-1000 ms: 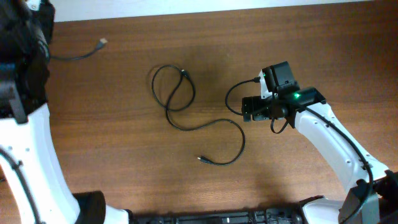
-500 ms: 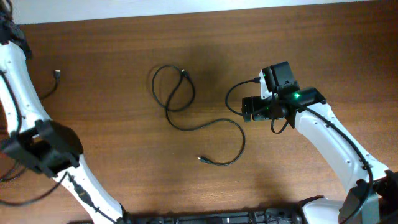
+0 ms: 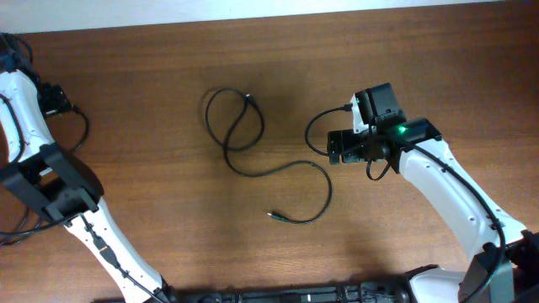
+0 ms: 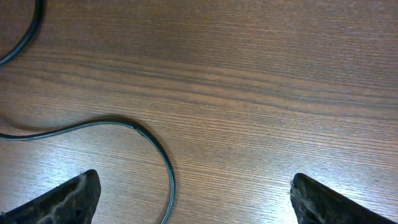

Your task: Untangle cables

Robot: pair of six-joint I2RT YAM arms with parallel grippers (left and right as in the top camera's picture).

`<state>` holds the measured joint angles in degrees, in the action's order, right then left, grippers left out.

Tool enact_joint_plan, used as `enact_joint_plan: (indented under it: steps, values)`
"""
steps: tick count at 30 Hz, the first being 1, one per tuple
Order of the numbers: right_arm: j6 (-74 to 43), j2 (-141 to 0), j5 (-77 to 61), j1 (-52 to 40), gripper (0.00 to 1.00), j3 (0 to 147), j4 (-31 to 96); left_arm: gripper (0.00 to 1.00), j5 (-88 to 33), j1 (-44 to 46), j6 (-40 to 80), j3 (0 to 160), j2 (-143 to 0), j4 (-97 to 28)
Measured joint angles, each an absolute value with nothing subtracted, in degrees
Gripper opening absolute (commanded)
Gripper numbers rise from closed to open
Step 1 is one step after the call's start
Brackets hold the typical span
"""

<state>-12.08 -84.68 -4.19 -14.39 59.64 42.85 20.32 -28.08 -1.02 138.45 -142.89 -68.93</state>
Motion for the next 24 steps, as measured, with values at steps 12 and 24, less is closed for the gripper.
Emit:
enact_joint_plan:
  steps: [12, 24]
  values:
    - [-12.1, -84.7, -5.4, -14.4, 0.96, 59.6, 42.7, 0.99, 17.4, -26.0, -2.8, 152.1, -129.8, -79.6]
    - [-12.1, -84.7, -6.8, -14.4, 0.96, 59.6, 42.7, 0.99, -16.9, -8.0, -23.3, 140.5, -122.8, -89.5]
